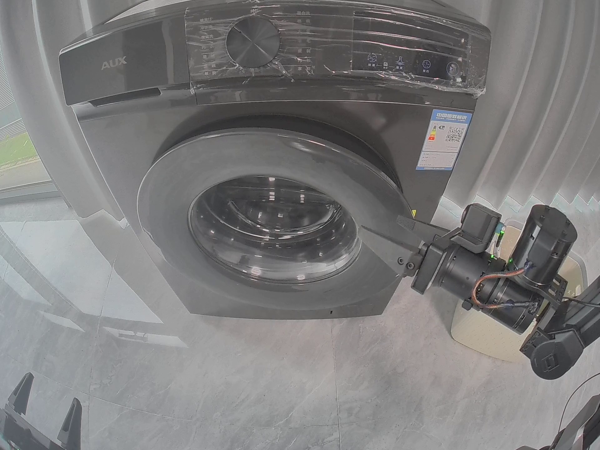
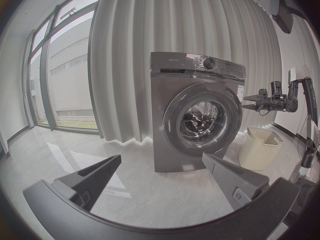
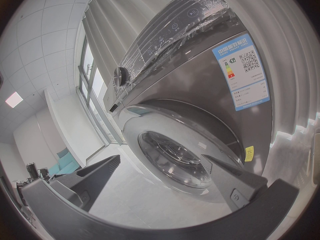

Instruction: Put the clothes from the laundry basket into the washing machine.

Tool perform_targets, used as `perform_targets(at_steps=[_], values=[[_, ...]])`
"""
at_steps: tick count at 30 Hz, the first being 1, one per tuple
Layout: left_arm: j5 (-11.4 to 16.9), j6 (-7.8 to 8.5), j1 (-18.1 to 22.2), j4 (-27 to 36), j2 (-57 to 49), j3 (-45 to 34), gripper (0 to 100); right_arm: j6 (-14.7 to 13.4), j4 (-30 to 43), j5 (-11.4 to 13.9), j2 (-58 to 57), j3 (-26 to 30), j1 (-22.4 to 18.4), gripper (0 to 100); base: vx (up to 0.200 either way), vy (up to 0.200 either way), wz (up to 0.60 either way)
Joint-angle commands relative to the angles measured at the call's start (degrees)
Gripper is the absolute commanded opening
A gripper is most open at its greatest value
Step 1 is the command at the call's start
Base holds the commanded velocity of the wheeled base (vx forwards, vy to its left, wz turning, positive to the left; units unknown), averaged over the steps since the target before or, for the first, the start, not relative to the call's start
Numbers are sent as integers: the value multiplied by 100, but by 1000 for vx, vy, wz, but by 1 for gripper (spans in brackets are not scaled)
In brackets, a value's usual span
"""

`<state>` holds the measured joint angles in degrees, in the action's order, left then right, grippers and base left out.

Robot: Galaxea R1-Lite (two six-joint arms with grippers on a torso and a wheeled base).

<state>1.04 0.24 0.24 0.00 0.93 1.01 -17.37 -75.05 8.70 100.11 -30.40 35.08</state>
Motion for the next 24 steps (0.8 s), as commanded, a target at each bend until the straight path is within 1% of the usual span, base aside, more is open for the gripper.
perform_targets(at_steps=[1, 3, 4, 7, 24], values=[[2, -7, 2, 0, -93, -101, 100, 32, -19, -9, 246, -150, -37, 100, 200, 0, 0], [2, 2, 2, 0, -93, -101, 100, 32, -19, -44, 272, -212, -46, 100, 200, 0, 0], [2, 2, 2, 0, -93, -101, 100, 41, -80, -150, 307, -317, -46, 100, 200, 0, 0], [2, 2, 2, 0, -93, -101, 100, 50, -177, -246, 334, -449, -46, 100, 0, 0, 0], [2, -7, 2, 0, -93, -101, 100, 58, -186, -290, 202, -423, -72, 100, 0, 0, 0]])
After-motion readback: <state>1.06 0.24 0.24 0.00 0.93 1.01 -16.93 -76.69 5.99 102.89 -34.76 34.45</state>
